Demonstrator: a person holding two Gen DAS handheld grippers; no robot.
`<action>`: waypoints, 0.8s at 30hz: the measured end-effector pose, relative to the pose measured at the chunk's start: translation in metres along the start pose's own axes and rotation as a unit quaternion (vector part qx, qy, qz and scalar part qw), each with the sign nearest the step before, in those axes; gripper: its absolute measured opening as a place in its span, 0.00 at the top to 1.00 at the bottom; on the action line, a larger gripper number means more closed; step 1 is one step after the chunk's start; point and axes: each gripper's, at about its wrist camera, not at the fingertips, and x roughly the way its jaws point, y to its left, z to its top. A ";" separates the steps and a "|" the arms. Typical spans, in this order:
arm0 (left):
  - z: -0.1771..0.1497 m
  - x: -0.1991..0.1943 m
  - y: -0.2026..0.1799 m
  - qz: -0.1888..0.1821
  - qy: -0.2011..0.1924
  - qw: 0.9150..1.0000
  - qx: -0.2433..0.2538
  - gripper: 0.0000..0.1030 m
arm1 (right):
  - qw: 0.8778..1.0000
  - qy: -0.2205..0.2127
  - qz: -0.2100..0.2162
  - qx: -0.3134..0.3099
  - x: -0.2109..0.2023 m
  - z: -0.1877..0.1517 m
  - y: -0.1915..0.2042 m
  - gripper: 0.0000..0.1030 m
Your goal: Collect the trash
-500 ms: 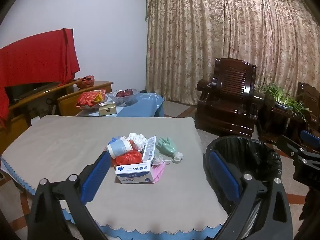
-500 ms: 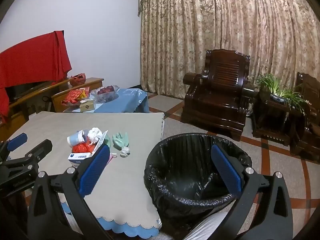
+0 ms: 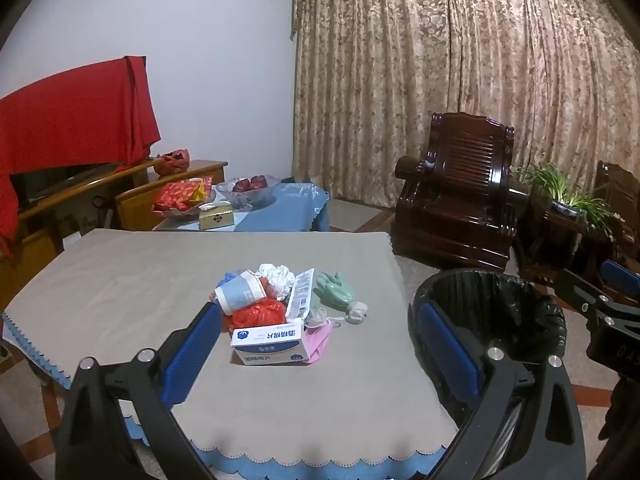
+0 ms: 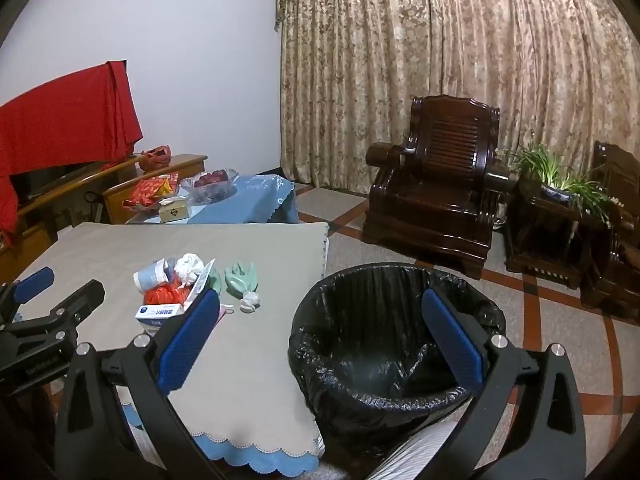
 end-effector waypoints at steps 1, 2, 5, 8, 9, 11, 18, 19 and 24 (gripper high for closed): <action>0.000 0.000 0.000 0.000 0.000 1.000 0.000 0.06 | 1.000 0.000 0.000 0.000 0.000 0.000 0.000 0.05; 0.000 0.000 0.000 0.000 0.000 1.000 0.000 0.06 | 1.000 0.000 0.000 0.000 0.000 0.000 0.000 0.05; 0.000 0.000 0.000 0.001 0.001 1.000 0.000 0.06 | 1.000 0.001 0.000 0.000 0.001 -0.001 0.000 0.05; 0.000 0.000 0.000 0.001 0.001 1.000 0.001 0.06 | 1.000 0.001 0.001 0.001 0.001 -0.001 0.000 0.05; -0.007 0.007 0.003 0.001 0.001 1.000 0.000 0.06 | 1.000 0.001 0.001 0.001 0.001 -0.001 0.000 0.05; -0.008 0.008 0.003 0.001 0.001 1.000 0.001 0.06 | 1.000 0.002 0.001 0.001 0.002 -0.001 0.000 0.05; -0.007 0.008 0.003 0.001 0.003 1.000 0.001 0.06 | 1.000 0.003 0.001 0.002 0.002 -0.001 0.000 0.05; -0.008 0.008 0.003 0.001 0.003 1.000 0.001 0.06 | 1.000 0.003 0.001 0.002 0.002 -0.001 0.000 0.05; -0.007 0.008 0.003 0.001 0.003 1.000 0.001 0.06 | 1.000 0.003 0.001 0.003 0.003 -0.001 0.000 0.05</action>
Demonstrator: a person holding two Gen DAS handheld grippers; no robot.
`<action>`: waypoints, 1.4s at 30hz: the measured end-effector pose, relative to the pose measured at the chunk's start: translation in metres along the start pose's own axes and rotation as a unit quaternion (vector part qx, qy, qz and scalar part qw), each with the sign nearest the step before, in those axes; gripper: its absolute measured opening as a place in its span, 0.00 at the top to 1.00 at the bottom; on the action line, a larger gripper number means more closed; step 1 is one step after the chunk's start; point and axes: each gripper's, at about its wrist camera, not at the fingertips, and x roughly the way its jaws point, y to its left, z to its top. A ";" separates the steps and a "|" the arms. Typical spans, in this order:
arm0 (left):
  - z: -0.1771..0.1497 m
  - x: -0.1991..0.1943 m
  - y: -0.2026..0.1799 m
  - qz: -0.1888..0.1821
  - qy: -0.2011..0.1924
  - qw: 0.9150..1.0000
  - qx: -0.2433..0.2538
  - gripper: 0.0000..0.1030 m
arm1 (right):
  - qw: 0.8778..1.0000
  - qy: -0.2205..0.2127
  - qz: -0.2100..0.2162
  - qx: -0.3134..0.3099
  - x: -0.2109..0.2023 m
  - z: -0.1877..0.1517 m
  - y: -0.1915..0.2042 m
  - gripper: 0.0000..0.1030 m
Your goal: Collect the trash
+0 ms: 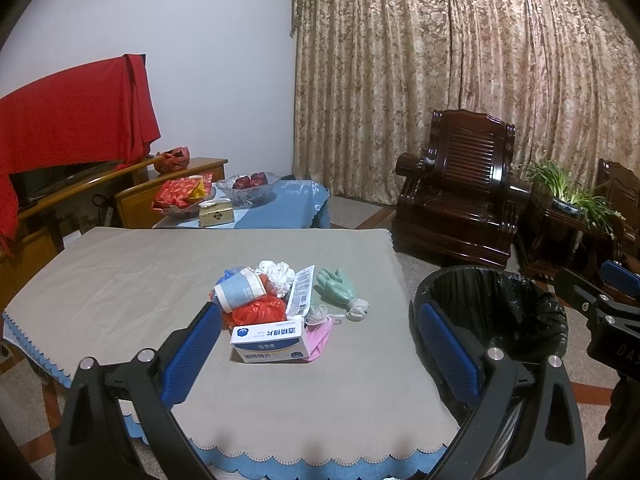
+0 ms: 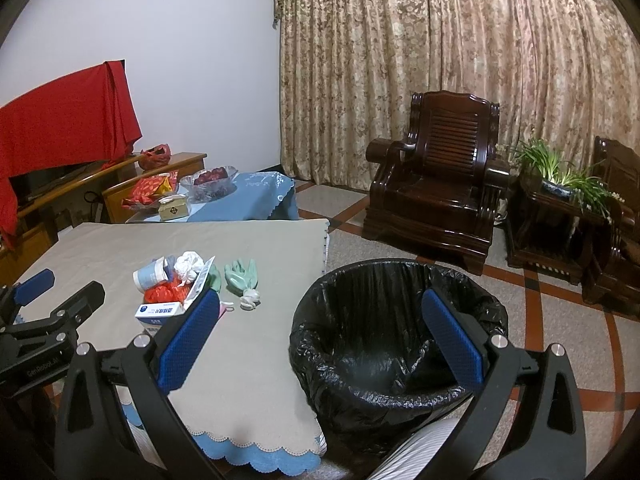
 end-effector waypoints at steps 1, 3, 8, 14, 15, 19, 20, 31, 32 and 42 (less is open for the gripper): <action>-0.002 0.002 0.001 0.000 0.000 1.000 0.000 0.06 | 1.000 0.000 0.000 0.000 0.000 0.000 0.000 0.05; 0.000 0.001 0.000 0.000 0.001 1.000 0.000 0.06 | 1.000 0.001 0.000 0.000 0.000 0.000 0.000 0.05; 0.000 0.001 0.000 0.000 0.001 1.000 0.000 0.06 | 1.000 0.001 0.000 0.001 0.000 0.000 0.000 0.05; 0.000 0.000 0.000 0.000 0.002 1.000 0.000 0.06 | 1.000 0.002 0.000 0.001 0.001 0.000 0.000 0.05; 0.000 0.000 0.000 0.000 0.002 1.000 0.000 0.06 | 1.000 0.002 0.001 0.001 0.001 0.000 0.000 0.05; -0.001 0.002 0.001 0.000 0.002 1.000 0.000 0.06 | 1.000 0.002 0.001 0.001 0.001 0.000 0.000 0.05; 0.000 0.001 0.000 0.000 0.002 1.000 0.000 0.06 | 1.000 0.002 0.001 0.002 0.001 0.000 0.000 0.05; 0.000 0.001 0.000 0.000 0.003 1.000 0.000 0.06 | 1.000 0.003 0.001 0.002 0.002 0.001 -0.001 0.05; 0.001 0.001 0.000 0.000 0.003 1.000 0.000 0.06 | 1.000 0.003 0.001 0.002 0.002 0.001 -0.001 0.05; 0.001 0.001 0.000 0.000 0.004 1.000 0.000 0.06 | 1.000 0.005 0.001 0.003 0.003 0.002 -0.001 0.05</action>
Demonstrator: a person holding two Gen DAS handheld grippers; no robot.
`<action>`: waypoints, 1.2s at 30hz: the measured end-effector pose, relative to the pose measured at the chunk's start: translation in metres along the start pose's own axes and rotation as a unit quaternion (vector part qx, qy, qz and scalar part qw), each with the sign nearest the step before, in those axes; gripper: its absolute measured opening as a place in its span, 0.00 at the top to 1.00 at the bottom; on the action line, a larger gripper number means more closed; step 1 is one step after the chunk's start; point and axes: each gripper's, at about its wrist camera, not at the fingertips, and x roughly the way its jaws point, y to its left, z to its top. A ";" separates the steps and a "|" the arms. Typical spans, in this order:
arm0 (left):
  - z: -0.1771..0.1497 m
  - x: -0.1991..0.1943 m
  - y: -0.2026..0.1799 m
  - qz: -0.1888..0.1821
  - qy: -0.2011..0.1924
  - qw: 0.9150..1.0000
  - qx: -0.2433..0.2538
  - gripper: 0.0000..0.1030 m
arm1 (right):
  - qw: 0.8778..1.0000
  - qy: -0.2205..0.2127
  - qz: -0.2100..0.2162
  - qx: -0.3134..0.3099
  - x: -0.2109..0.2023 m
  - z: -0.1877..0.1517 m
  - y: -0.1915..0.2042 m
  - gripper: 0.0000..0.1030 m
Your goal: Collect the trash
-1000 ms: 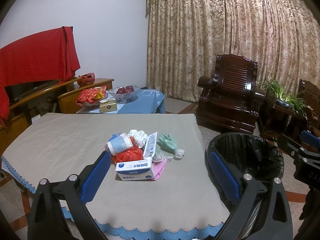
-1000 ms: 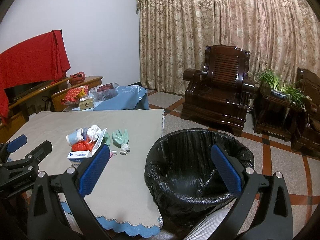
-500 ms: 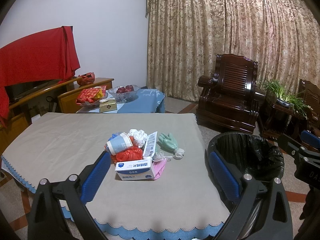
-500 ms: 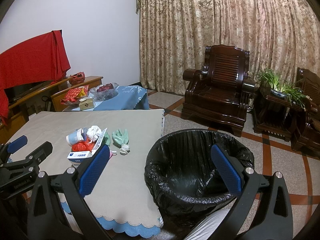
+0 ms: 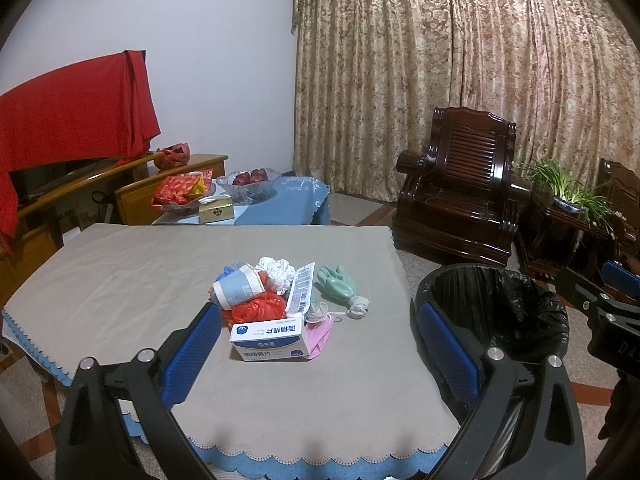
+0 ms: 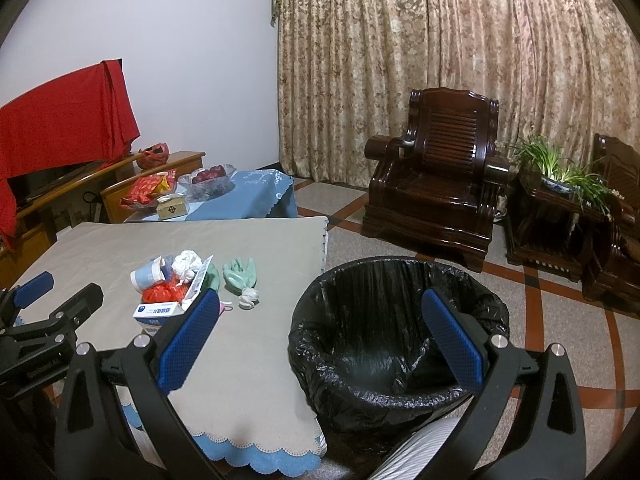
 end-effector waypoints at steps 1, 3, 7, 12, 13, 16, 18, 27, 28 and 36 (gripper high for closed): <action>0.000 0.001 0.000 0.000 0.000 1.000 0.000 0.06 | 1.000 0.000 0.000 0.000 0.000 0.000 0.000 0.05; -0.008 0.004 0.001 -0.001 0.001 1.000 0.000 0.06 | 1.000 0.001 0.000 0.000 0.000 0.001 0.001 0.05; -0.019 0.014 0.003 0.000 0.002 1.000 -0.002 0.06 | 1.000 0.002 0.001 0.000 0.005 -0.003 0.002 0.05; -0.033 0.016 0.002 0.000 0.006 1.000 -0.005 0.06 | 1.000 0.003 0.003 -0.002 0.015 -0.012 0.005 0.05; -0.034 0.014 0.004 0.001 0.007 1.000 -0.005 0.06 | 1.000 0.004 0.004 -0.002 0.020 -0.013 0.007 0.05; -0.031 0.015 0.009 0.006 0.006 1.000 -0.008 0.06 | 1.000 0.007 0.006 -0.004 0.027 -0.014 0.011 0.05; -0.032 0.018 0.013 0.016 0.001 1.000 -0.008 0.06 | 1.000 0.010 0.012 -0.006 0.032 -0.015 0.015 0.05; -0.035 0.042 0.058 0.071 0.007 0.997 -0.027 0.06 | 0.999 0.022 0.036 -0.029 0.072 -0.010 0.041 0.05; -0.037 0.046 0.065 0.075 0.008 0.997 -0.030 0.06 | 0.998 0.023 0.039 -0.031 0.077 -0.009 0.044 0.05; -0.047 0.080 0.093 0.067 0.034 0.996 -0.045 0.06 | 0.997 0.047 0.054 -0.043 0.118 -0.018 0.071 0.05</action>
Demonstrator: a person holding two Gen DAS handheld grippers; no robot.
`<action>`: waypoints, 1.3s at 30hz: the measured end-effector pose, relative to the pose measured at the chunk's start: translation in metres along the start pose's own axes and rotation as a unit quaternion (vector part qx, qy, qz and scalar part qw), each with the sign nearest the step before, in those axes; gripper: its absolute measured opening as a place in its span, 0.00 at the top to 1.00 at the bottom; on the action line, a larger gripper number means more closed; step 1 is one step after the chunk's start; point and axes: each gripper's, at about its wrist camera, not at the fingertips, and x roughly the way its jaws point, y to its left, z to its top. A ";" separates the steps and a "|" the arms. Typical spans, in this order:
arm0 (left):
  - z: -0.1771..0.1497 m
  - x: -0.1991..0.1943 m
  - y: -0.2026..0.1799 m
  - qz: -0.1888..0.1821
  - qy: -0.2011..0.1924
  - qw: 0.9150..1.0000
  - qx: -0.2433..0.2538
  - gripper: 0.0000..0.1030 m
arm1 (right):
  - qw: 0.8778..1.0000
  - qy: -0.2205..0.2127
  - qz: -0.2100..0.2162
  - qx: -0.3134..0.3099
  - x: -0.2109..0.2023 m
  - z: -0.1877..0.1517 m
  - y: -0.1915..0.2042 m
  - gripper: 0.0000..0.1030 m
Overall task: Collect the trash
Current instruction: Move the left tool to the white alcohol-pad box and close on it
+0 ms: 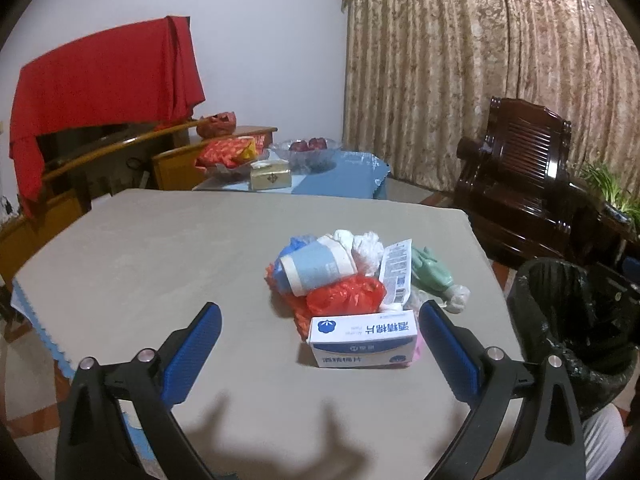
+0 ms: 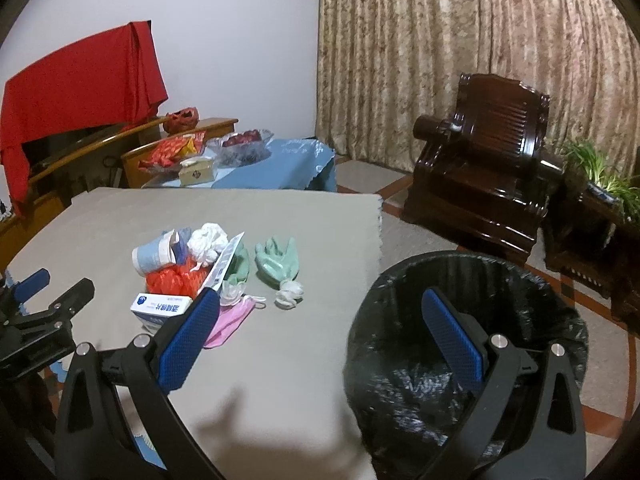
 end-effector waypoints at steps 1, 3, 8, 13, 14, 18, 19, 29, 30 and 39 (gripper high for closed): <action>-0.003 0.004 -0.002 -0.003 0.003 1.000 0.003 0.06 | 1.000 0.004 -0.001 -0.002 0.006 -0.001 -0.001 0.05; -0.004 0.016 -0.008 -0.011 0.013 1.000 0.006 0.06 | 1.000 0.010 -0.004 -0.006 0.013 -0.004 0.001 0.05; -0.010 0.039 -0.022 -0.025 0.032 0.999 0.009 0.06 | 0.999 0.033 -0.015 -0.008 0.033 -0.011 -0.004 0.05; -0.015 0.063 -0.041 -0.024 0.049 0.998 0.022 0.06 | 0.999 0.040 -0.023 -0.003 0.044 -0.011 -0.012 0.05; -0.016 0.067 -0.043 -0.021 0.053 0.998 0.024 0.06 | 0.999 0.042 -0.024 -0.003 0.046 -0.012 -0.013 0.05; -0.018 0.084 -0.049 -0.010 0.065 0.997 0.029 0.06 | 0.999 0.048 -0.025 -0.002 0.052 -0.013 -0.017 0.05; -0.017 0.088 -0.051 -0.007 0.066 0.997 0.031 0.06 | 0.998 0.051 -0.024 -0.002 0.054 -0.013 -0.017 0.05; -0.028 0.098 -0.044 0.015 0.092 0.995 0.047 0.06 | 0.998 0.058 -0.017 -0.001 0.062 -0.015 -0.014 0.05; -0.029 0.097 -0.041 0.016 0.095 0.994 0.047 0.06 | 0.998 0.059 -0.016 -0.002 0.063 -0.016 -0.012 0.05; -0.048 0.069 -0.003 0.034 0.126 0.990 0.046 0.06 | 0.998 0.061 0.014 -0.023 0.069 -0.019 0.016 0.05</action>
